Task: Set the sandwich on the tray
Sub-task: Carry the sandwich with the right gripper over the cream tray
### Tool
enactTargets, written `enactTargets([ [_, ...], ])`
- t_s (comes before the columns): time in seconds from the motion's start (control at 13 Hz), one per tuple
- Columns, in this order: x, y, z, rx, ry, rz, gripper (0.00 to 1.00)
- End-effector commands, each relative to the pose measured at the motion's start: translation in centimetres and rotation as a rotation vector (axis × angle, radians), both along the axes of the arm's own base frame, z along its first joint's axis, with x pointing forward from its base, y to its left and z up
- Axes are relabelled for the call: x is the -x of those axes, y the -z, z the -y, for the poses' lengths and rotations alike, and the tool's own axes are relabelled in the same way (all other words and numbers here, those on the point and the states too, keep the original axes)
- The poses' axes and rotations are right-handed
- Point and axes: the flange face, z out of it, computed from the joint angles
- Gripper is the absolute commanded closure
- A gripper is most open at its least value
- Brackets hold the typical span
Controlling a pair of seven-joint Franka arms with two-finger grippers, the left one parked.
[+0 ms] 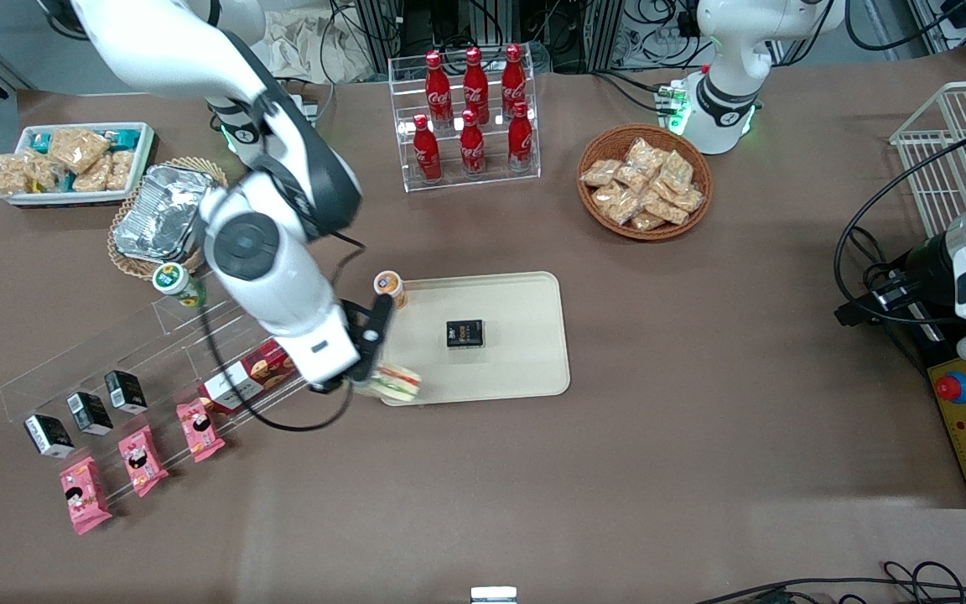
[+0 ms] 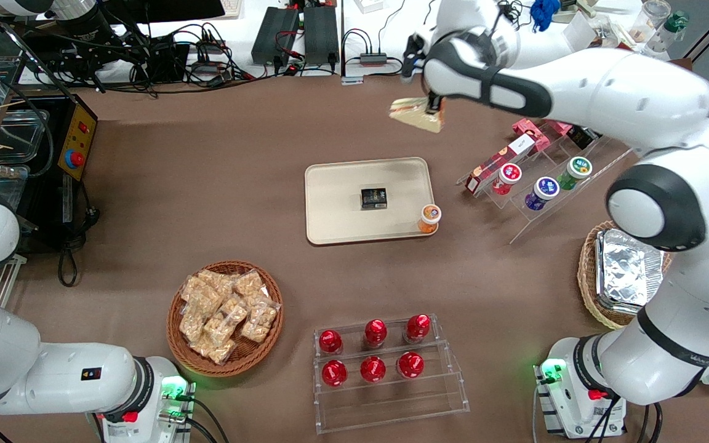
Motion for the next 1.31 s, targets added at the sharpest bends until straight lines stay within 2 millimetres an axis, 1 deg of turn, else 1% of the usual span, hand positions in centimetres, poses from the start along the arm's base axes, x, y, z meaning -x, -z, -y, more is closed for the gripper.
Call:
enactTargets([
  [0.0,-1.3,5.3,-2.1,-0.018,-0.015,0.036,0.86],
  [0.08,-0.7,6.9,-3.9,-0.027,-0.04,0.044,0.86],
  [0.23,0.7,9.7,-6.6,-0.028,-0.036,0.028,0.86],
  [0.31,1.8,10.4,-8.3,-0.024,-0.037,0.022,0.85],
  [0.38,2.7,11.0,-9.5,-0.017,-0.046,0.019,0.85],
  [0.54,3.6,11.3,-10.6,-0.009,-0.068,0.017,0.84],
  [0.69,5.3,11.8,-12.5,0.029,-0.126,0.036,0.82],
  [0.85,5.4,12.9,-12.5,0.056,-0.09,0.042,0.77],
  [0.92,5.5,13.5,-12.5,0.063,-0.09,0.039,0.77],
  [1.0,5.6,13.7,-12.6,0.063,-0.088,0.036,0.74],
  [1.08,5.9,13.8,-12.8,0.062,-0.055,0.032,0.65],
  [1.15,6.0,13.9,-12.8,0.055,0.027,0.028,0.3],
  [1.23,6.4,14.2,-12.9,0.051,0.108,0.02,0.17],
])
